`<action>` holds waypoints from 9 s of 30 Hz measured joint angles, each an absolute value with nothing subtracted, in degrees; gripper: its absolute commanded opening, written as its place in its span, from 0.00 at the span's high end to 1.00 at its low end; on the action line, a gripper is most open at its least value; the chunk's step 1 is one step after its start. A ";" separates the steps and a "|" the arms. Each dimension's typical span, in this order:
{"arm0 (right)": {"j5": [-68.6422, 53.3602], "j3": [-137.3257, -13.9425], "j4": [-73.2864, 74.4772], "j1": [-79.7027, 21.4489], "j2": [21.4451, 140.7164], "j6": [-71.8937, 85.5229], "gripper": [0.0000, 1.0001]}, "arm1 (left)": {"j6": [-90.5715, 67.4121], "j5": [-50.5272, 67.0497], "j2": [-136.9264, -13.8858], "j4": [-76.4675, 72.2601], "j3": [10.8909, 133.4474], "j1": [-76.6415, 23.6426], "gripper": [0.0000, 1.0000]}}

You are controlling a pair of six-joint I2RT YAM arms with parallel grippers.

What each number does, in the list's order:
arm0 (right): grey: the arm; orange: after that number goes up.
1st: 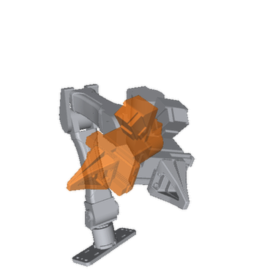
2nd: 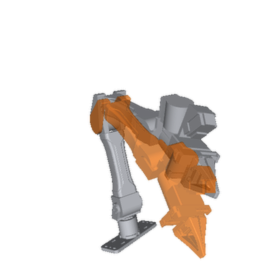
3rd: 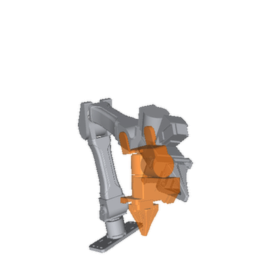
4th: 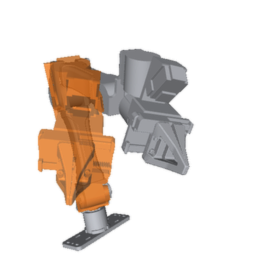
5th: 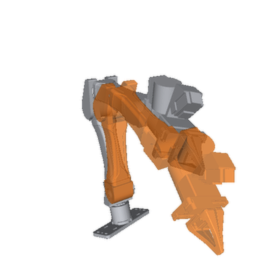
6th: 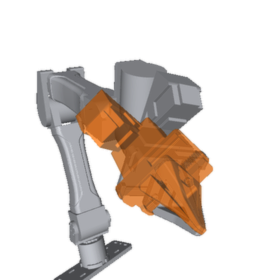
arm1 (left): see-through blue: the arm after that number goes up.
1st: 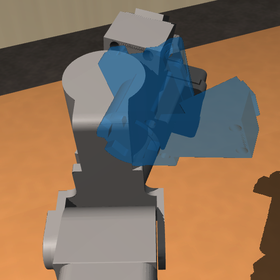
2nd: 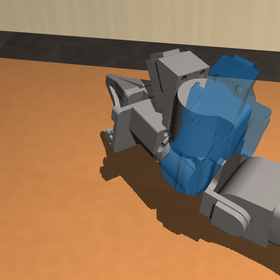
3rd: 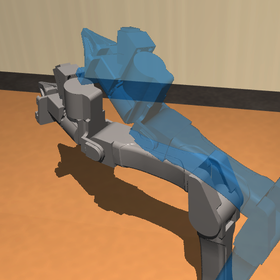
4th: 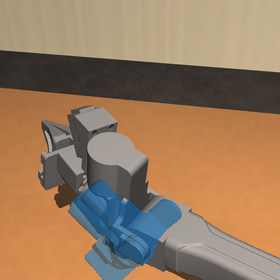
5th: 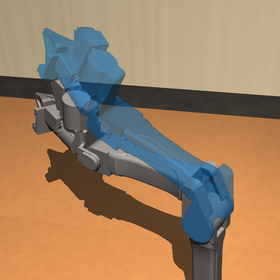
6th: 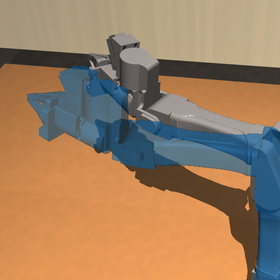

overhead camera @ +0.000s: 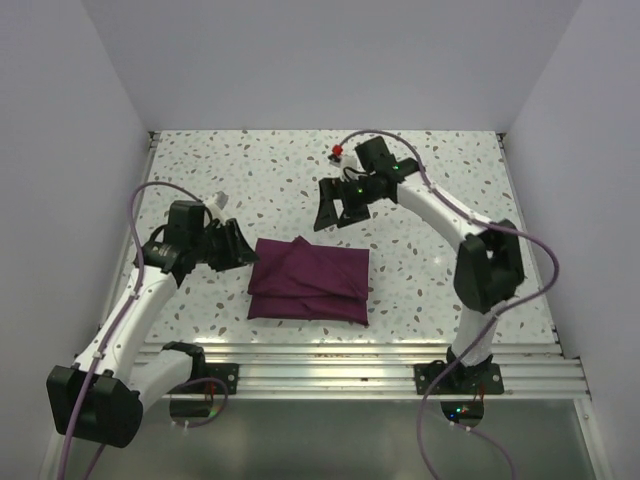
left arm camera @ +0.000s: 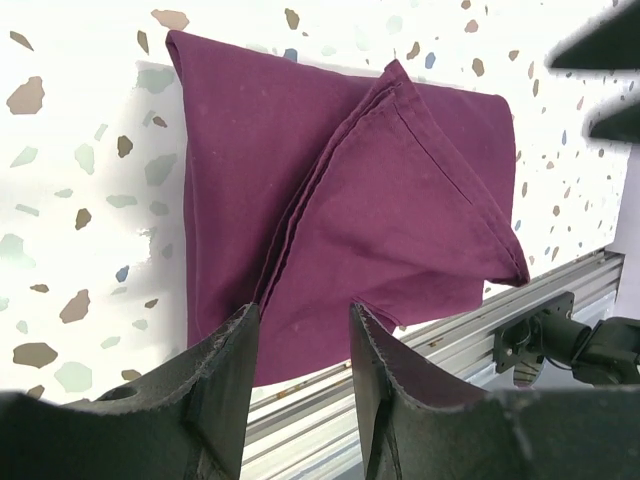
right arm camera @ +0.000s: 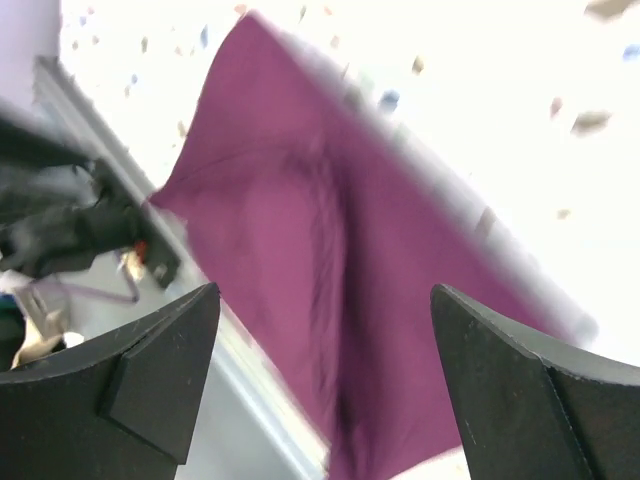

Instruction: Prepare the surgical pack

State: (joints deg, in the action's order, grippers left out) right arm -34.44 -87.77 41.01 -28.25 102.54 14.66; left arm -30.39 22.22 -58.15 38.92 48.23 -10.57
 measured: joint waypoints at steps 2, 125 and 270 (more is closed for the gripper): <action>-34.41 -94.41 41.12 -28.25 109.78 13.26 0.11 | -30.37 22.28 -58.39 38.96 48.23 -10.57 0.55; -10.07 -77.47 57.25 -17.50 83.99 23.09 0.01 | -21.65 -2.92 -82.74 45.04 70.98 -48.34 0.31; -22.22 -51.99 32.73 -32.36 75.68 51.88 0.28 | -7.68 -7.01 -95.33 46.44 73.80 -50.22 1.00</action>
